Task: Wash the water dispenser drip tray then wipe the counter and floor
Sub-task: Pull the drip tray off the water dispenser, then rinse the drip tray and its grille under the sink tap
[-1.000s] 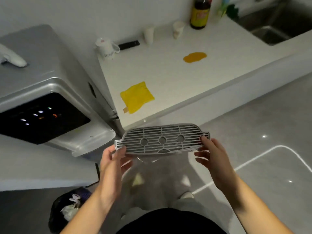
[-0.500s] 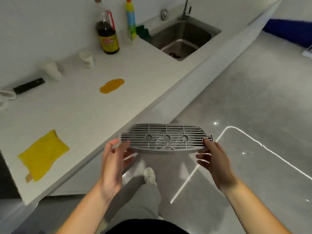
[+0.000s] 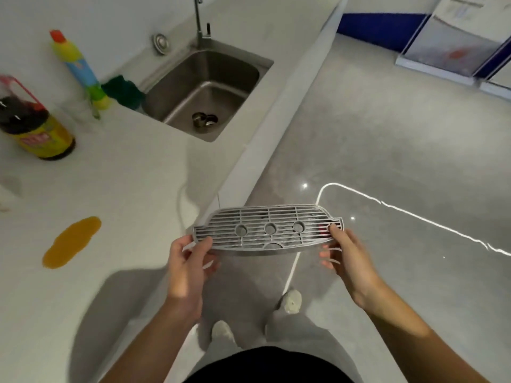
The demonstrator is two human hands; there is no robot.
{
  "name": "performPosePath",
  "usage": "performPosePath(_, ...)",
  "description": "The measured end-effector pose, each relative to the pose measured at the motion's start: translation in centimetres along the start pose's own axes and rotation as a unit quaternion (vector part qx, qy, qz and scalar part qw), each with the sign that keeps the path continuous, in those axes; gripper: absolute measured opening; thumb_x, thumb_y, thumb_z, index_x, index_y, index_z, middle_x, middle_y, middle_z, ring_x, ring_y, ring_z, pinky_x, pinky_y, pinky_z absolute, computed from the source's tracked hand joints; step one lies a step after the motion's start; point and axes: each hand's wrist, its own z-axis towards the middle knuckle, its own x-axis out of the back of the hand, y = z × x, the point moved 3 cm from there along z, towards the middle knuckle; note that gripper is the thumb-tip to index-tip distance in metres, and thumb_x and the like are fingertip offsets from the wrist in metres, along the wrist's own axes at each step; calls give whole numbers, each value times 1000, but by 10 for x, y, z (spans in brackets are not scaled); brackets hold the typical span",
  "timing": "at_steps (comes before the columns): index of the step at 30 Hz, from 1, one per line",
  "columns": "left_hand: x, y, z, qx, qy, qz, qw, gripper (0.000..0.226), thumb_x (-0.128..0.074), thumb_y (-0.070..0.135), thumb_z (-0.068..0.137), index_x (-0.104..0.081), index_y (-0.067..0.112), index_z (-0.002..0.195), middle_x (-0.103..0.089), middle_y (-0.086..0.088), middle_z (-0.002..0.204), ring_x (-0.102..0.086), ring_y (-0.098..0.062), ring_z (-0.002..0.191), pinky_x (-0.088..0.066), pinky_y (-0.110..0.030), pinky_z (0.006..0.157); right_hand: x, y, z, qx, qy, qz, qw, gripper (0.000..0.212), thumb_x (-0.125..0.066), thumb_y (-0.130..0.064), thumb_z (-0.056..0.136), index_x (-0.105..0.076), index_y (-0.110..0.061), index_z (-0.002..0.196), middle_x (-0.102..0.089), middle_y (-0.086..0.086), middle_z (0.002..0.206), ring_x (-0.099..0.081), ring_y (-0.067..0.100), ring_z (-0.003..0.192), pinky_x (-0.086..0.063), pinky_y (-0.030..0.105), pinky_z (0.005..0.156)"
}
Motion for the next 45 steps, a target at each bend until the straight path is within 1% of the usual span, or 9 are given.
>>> performPosePath(3,-33,6,40,-3,-1,2,1000,13,-66,13,99,-59,21,106,-68,-10,96,-67,-20,77,-56,-37,72,0,-24,51,12,0,-3,1000,32,-59,-35,103,-64,-6,113,-62,13,92,-62,20,70,-51,36,69)
performPosePath(11,-120,21,127,-31,50,15,998,17,-64,17,100,-61,14,116,-73,-17,112,-74,-30,94,-55,-42,75,-4,-99,186,5,-72,-46,996,36,-60,-42,101,-65,-9,116,-69,15,98,-70,22,76,-59,32,66)
performPosePath(20,-207,52,220,-36,110,-32,993,24,-65,17,100,-60,10,122,-73,-13,101,-72,-30,92,-57,-38,71,-34,-194,323,5,-124,-82,989,33,-62,-41,101,-65,-10,111,-70,12,95,-70,21,75,-58,32,64)
performPosePath(24,-234,65,278,-35,109,-57,992,15,-66,18,99,-63,18,113,-76,-5,93,-74,-23,86,-58,-34,69,-61,-227,385,2,-143,-83,986,33,-62,-41,100,-64,-10,114,-68,12,95,-69,23,76,-57,34,64)
performPosePath(28,-255,83,338,-16,94,-94,991,20,-69,19,97,-70,21,116,-79,-5,104,-76,-22,91,-58,-33,71,-88,-261,441,0,-156,-88,984,30,-61,-38,102,-66,-11,113,-70,14,97,-70,24,75,-58,33,62)
performPosePath(33,-280,107,404,46,50,-183,981,15,-71,13,84,-80,19,95,-78,-5,97,-70,-21,94,-55,-39,85,-130,-307,504,4,-178,-112,978,29,-59,-38,102,-66,-13,116,-70,13,100,-71,25,76,-58,33,62)
performPosePath(37,-298,133,432,73,28,-238,968,54,-66,19,84,-65,2,135,-72,-19,127,-65,-36,123,-48,-51,109,-167,-340,542,-12,-194,-126,973,32,-58,-40,103,-65,-14,119,-73,11,100,-72,24,76,-59,33,65)
performPosePath(39,-305,140,444,71,30,-264,961,53,-63,25,89,-63,4,138,-66,-23,138,-61,-40,131,-45,-54,113,-185,-354,561,-22,-204,-141,969,33,-58,-41,103,-64,-15,121,-74,12,103,-73,25,78,-60,34,66)
performPosePath(45,-324,152,486,37,91,-301,948,53,-45,51,104,-68,16,136,-64,-18,143,-60,-37,133,-37,-60,118,-242,-394,623,-20,-265,-187,946,29,-56,-40,103,-65,-17,119,-76,7,99,-74,22,75,-60,32,66)
